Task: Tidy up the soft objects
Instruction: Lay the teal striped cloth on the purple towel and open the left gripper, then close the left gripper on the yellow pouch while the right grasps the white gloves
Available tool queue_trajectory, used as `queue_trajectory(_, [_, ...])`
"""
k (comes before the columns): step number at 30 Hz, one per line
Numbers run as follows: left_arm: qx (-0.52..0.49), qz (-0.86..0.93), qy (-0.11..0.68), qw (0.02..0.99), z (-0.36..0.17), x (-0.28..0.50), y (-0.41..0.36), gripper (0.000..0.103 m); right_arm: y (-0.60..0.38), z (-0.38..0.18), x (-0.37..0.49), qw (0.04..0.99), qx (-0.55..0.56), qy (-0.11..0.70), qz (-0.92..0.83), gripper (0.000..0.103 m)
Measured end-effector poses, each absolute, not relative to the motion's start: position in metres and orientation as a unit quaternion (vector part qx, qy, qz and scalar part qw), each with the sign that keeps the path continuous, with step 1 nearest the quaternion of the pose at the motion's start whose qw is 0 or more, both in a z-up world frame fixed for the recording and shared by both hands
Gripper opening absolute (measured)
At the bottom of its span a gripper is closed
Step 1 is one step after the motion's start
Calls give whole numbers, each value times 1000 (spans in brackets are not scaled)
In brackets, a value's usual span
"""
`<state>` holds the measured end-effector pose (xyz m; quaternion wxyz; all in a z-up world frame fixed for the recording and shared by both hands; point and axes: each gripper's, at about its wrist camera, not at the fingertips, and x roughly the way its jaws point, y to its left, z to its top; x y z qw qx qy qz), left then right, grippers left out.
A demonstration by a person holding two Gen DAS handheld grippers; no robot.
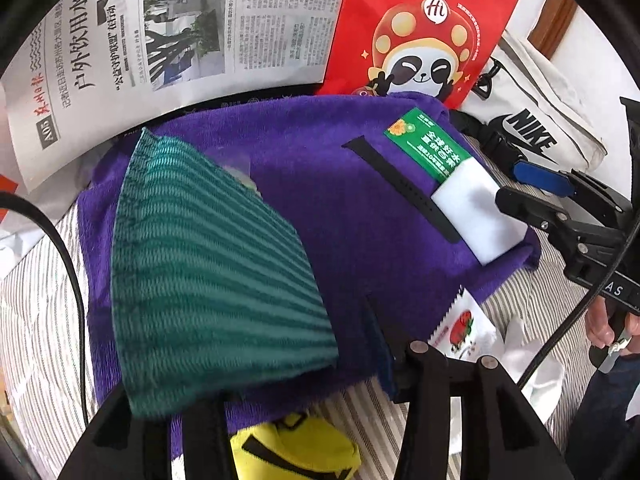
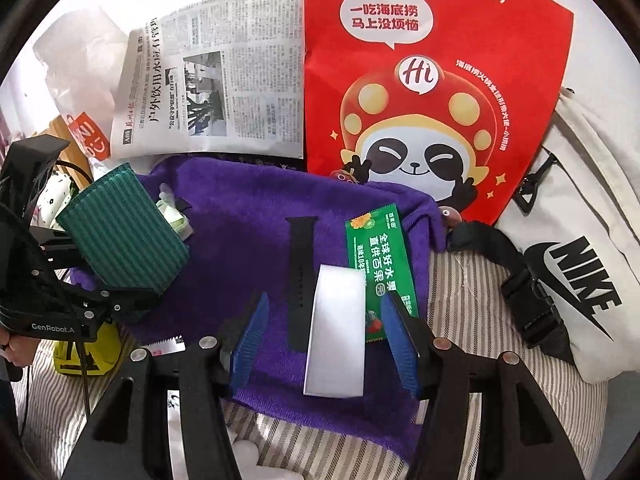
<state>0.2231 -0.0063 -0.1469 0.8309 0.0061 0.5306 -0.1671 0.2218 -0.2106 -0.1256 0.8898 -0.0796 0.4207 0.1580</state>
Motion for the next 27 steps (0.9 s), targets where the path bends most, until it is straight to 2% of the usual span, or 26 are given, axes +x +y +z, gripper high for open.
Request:
queue_trajectory(7, [3,-156,534,831,-147,213,2,53,-219,-120,205,892,-69,420,151,58])
queue_trajectory(27, [-9,-145,505,851,-121,157,45,56,-202,-110,133,890,-69,421,159,59])
